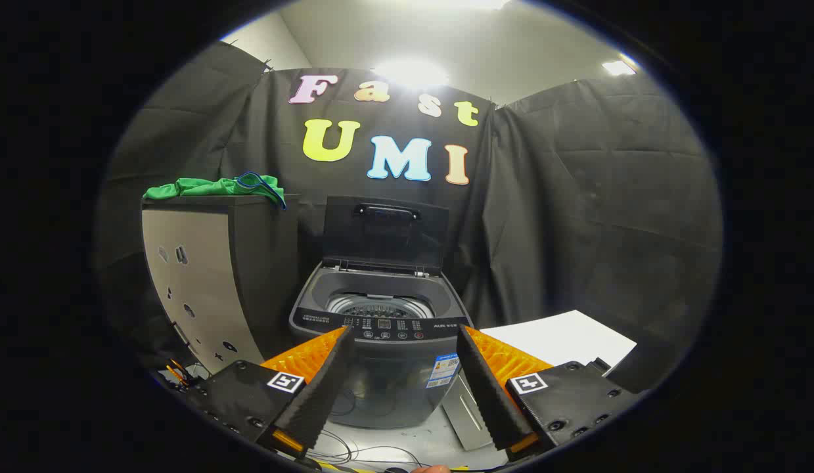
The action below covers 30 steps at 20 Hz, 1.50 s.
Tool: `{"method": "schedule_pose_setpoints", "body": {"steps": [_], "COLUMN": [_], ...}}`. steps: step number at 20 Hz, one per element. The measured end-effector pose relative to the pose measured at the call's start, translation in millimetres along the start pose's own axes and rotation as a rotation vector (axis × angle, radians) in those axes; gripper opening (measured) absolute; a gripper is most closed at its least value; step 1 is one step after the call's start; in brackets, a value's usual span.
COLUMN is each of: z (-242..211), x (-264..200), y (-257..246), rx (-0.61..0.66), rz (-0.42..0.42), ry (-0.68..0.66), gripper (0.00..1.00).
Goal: Put the clothes into the washing machine and then close the washing machine lid.
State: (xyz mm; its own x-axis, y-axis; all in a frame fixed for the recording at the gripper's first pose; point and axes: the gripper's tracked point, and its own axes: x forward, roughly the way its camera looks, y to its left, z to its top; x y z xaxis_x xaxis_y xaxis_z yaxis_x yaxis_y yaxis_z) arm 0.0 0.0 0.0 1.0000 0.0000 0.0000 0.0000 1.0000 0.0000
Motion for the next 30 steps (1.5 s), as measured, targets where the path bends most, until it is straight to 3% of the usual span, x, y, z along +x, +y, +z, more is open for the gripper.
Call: {"method": "schedule_pose_setpoints", "body": {"steps": [22,25,30], "z": [9.1,36.1,141.7], "x": [12.4,12.6,19.4], "y": [13.7,22.3,65.9], "rx": [-0.038,-0.026,0.006], "rz": [0.036,0.054,0.135], "ry": [0.003,-0.028,-0.196], "gripper": [0.98,0.98,0.98]}}
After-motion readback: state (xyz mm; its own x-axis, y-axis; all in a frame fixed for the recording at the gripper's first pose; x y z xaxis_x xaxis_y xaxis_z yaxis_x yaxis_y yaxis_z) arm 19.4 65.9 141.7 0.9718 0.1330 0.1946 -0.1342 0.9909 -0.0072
